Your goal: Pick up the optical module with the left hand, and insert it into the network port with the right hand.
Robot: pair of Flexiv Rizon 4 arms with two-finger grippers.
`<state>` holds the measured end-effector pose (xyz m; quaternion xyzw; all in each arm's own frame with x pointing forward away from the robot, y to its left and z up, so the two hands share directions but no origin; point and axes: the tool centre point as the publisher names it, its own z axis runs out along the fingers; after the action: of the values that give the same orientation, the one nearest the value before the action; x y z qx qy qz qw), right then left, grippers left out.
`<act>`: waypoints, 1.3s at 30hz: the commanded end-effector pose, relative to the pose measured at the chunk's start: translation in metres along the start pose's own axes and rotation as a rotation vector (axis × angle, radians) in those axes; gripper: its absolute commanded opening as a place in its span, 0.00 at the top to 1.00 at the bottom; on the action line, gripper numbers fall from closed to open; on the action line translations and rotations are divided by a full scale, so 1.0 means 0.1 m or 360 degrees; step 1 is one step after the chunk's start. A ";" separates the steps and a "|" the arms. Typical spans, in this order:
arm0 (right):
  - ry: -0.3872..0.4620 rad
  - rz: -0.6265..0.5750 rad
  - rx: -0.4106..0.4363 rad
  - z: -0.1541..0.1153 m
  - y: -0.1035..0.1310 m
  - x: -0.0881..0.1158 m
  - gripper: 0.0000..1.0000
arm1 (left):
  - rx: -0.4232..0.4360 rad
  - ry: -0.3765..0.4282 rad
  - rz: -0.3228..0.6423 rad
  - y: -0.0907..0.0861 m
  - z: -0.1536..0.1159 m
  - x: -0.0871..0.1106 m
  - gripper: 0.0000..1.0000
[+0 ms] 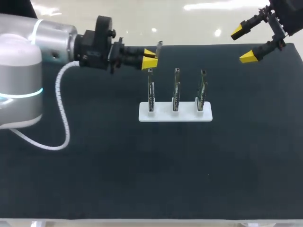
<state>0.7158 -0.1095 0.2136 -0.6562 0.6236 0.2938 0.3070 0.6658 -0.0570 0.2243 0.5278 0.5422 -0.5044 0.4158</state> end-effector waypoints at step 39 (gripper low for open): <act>-0.0001 0.0000 -0.0001 0.00 0.00 0.00 0.00 | -0.0018 -0.0117 0.0144 0.19 0.64 0.05 1.00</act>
<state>0.7158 -0.1096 0.2136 -0.6562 0.6236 0.2938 0.3070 0.6758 -0.1193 0.2086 0.5293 0.5063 -0.4997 0.4624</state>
